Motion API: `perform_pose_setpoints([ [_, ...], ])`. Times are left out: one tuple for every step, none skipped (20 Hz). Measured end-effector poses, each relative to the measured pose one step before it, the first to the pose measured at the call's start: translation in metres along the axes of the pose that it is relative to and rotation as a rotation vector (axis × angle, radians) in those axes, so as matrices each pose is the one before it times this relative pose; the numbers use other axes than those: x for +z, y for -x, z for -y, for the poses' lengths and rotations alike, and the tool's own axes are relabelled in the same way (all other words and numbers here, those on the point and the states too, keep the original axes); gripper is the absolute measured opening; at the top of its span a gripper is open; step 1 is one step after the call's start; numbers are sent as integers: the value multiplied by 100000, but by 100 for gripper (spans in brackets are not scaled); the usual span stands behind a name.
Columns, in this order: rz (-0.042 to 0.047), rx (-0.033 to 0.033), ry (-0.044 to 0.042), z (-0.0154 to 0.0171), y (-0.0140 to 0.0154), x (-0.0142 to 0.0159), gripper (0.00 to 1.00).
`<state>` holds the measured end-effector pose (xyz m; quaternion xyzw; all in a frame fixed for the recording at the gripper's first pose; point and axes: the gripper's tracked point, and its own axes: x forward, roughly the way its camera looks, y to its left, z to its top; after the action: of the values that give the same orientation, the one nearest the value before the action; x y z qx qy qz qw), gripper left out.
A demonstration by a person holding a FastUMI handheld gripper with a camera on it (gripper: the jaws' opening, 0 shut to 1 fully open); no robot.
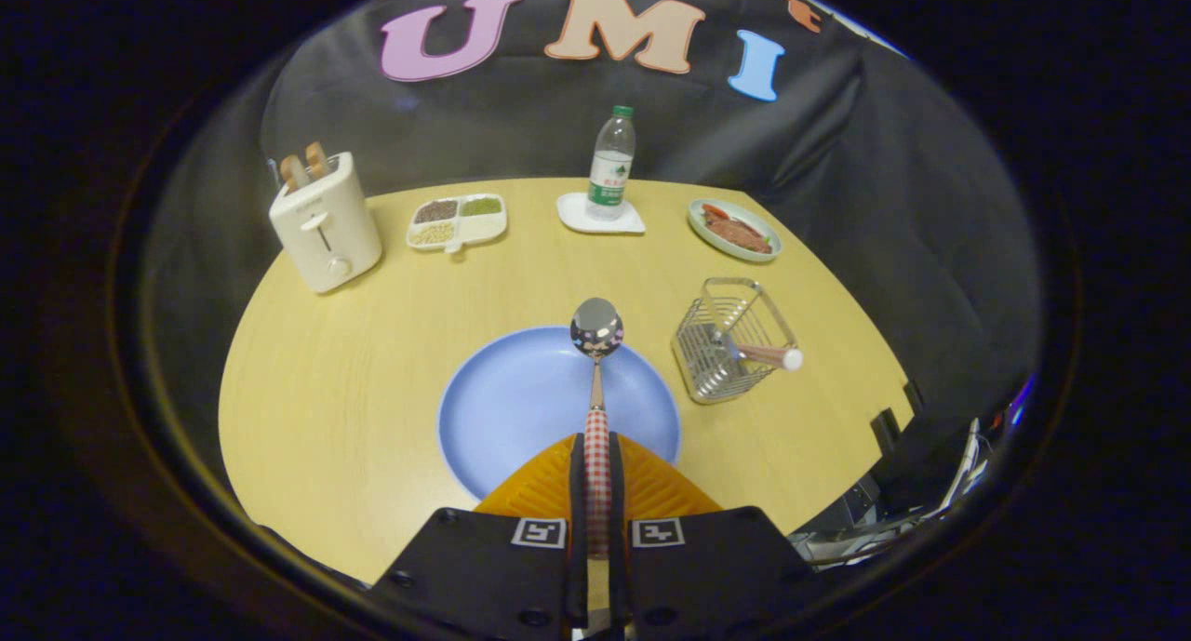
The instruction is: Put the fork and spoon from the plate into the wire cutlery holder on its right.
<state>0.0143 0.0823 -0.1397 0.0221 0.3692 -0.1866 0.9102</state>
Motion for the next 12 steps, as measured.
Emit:
perform_pose_setpoints([
  [-2098,-1613,-1999,524,298,768,12],
  [-2290,-1478,-2370,452,236,775,12],
  [-2593,-1522,-2407,397,276,778,12],
  [-3142,-1785,-2060,459,223,617,12],
  [-2236,-2309,-2019,499,211,796,12],
  [-2057,-2147,-2361,644,58,873,12],
  [-2389,-1462,-2577,403,142,633,12],
  [-2735,-1351,-2222,443,-73,525,12],
  [-3698,-1752,-1464,573,-92,394,12],
  [-4313,-2202,-885,718,-217,219,12],
  [-4073,-2263,-557,626,-170,225,12],
  [-4370,-1415,-478,400,-302,155,12],
])
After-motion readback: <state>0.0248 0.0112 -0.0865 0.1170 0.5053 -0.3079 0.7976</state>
